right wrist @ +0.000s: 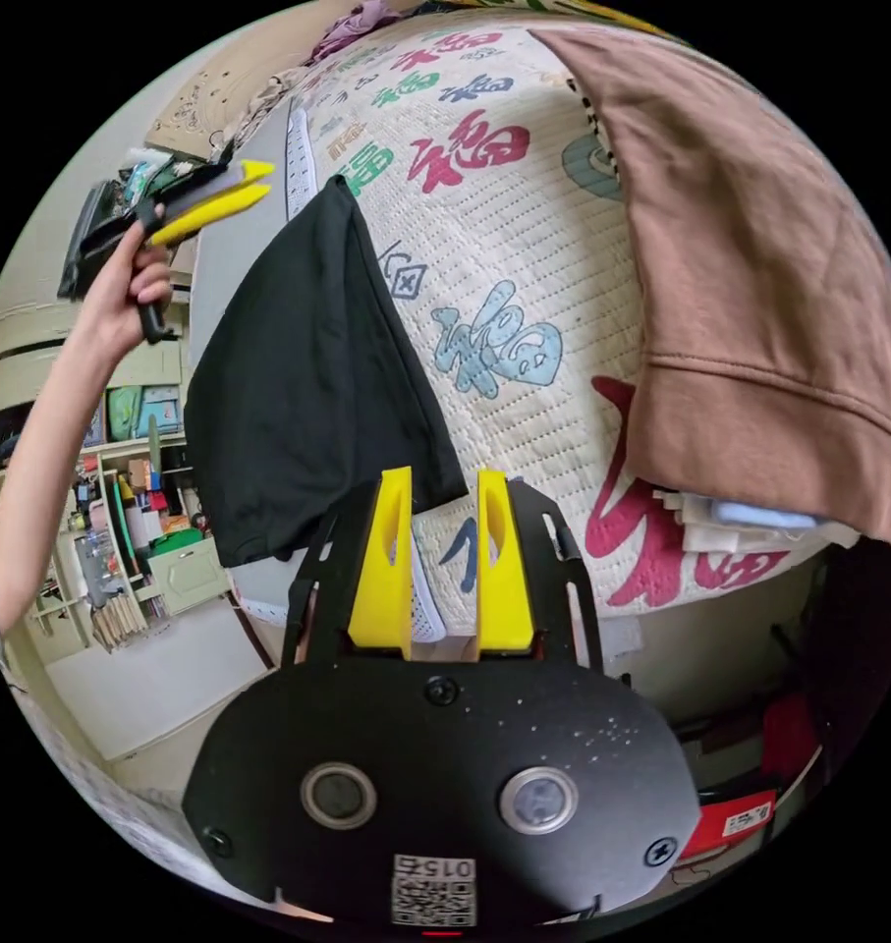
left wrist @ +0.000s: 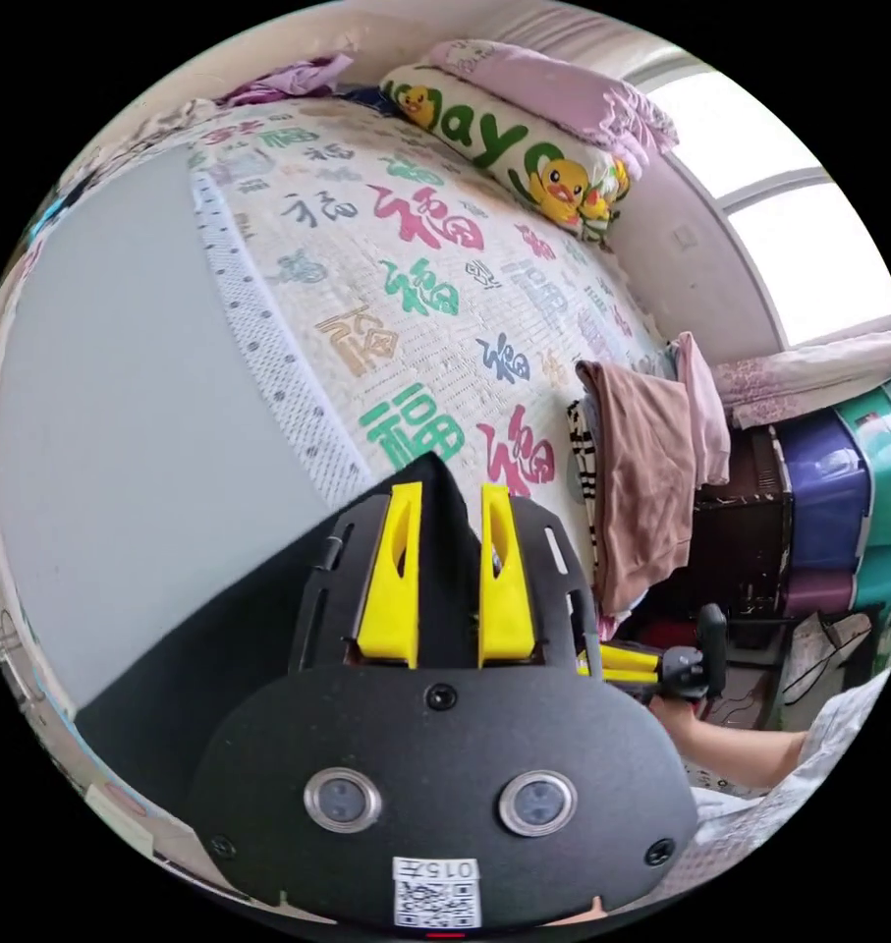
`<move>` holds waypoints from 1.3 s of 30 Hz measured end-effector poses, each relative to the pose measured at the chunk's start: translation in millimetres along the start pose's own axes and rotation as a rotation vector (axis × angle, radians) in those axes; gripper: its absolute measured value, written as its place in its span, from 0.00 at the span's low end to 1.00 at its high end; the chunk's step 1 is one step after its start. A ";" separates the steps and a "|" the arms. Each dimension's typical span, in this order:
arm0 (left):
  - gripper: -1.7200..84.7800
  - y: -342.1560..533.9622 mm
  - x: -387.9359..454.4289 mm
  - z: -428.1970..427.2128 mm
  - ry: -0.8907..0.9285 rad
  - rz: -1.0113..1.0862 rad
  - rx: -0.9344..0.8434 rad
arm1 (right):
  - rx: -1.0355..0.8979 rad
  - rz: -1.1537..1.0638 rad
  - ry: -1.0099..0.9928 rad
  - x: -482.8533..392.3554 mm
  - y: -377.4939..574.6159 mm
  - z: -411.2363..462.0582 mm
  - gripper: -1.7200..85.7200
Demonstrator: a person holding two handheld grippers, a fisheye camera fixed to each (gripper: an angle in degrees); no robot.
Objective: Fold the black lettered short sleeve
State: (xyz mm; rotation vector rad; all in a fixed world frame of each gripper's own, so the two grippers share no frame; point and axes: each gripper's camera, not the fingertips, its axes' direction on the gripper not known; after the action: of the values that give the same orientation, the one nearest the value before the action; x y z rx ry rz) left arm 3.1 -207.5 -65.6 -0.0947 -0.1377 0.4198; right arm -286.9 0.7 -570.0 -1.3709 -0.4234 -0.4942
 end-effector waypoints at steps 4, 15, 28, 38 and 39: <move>0.14 -54.6 21.1 45.8 -0.112 0.016 -0.209 | -0.028 0.020 -0.052 32.0 14.9 34.4 0.12; 0.03 -76.5 39.3 48.0 -0.207 0.065 -0.290 | 0.040 -0.019 -0.158 102.0 37.4 22.6 0.04; 0.02 -8.0 -10.1 -99.2 0.314 0.119 0.205 | 0.324 -0.268 0.037 33.2 49.6 -166.0 0.03; 0.02 221.4 -226.0 -146.3 0.287 -0.291 0.310 | -0.016 -0.697 -0.150 -233.1 13.6 -27.9 0.03; 0.03 246.1 -251.1 -139.7 0.270 -0.348 0.303 | -0.063 -0.722 -0.144 -259.2 4.3 -2.7 0.03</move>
State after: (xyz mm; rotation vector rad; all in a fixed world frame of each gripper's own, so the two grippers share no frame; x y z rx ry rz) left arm -300.8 -96.1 -261.4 0.1699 0.1754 0.0747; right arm -498.5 21.0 -718.4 -1.2936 -1.0413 -1.0046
